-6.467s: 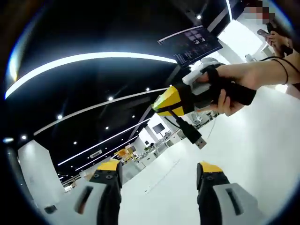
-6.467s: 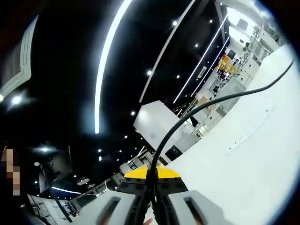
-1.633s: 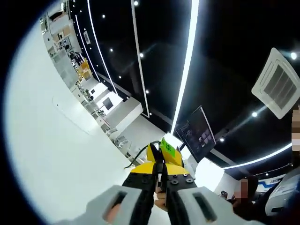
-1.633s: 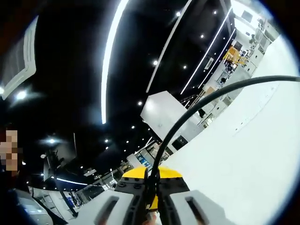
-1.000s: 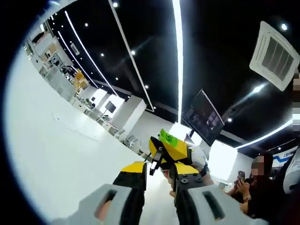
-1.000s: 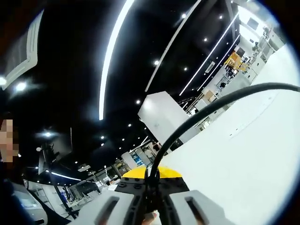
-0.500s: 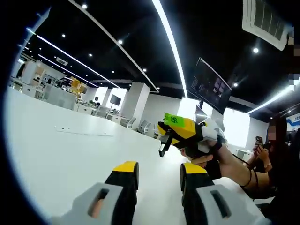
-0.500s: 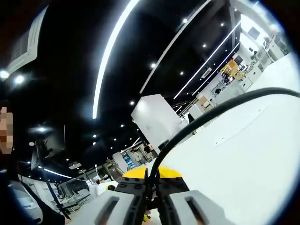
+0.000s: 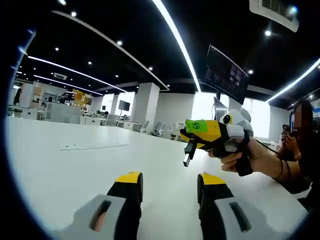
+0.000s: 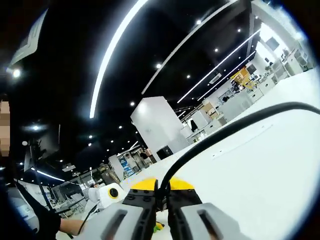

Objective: Find the data cable on the table. Grasp the USB connector end of the cable and insert it into the USB port on the table

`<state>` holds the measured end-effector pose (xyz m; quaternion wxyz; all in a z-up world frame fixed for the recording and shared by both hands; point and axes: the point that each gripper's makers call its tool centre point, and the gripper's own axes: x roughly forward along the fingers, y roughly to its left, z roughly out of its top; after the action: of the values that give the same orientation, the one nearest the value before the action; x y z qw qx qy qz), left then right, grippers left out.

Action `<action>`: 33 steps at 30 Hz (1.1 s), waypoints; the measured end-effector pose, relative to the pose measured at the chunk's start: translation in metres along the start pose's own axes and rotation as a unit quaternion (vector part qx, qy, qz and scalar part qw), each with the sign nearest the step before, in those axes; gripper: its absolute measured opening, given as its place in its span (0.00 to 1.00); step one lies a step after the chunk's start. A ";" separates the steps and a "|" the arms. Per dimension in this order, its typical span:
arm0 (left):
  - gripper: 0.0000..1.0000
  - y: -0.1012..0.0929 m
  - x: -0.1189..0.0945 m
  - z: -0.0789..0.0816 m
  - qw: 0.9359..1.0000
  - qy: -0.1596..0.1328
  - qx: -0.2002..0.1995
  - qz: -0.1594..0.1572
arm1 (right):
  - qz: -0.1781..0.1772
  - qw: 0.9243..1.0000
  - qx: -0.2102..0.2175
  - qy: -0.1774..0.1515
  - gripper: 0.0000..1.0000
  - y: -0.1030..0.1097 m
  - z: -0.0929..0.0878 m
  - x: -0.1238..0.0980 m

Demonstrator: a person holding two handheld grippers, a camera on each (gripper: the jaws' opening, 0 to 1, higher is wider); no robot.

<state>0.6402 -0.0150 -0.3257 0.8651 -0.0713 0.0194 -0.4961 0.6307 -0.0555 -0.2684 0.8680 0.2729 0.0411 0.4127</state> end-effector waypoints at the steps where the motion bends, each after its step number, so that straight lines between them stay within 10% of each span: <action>1: 0.44 0.003 0.003 0.000 1.000 -0.005 0.001 -0.001 | -0.001 1.000 -0.001 0.000 0.08 -0.002 0.001 0.000; 9: 0.46 0.021 0.035 0.008 0.999 -0.036 -0.005 -0.006 | -0.020 1.000 -0.005 0.013 0.08 -0.028 0.011 0.003; 33: 0.42 0.076 0.121 -0.003 0.997 0.027 0.064 -0.032 | -0.112 0.980 -0.134 0.099 0.08 -0.125 0.058 0.051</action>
<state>0.7664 -0.0817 -0.3354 0.8505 -0.0029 0.0091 -0.5259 0.7679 -0.1069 -0.2752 0.9289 0.1058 0.1019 0.3401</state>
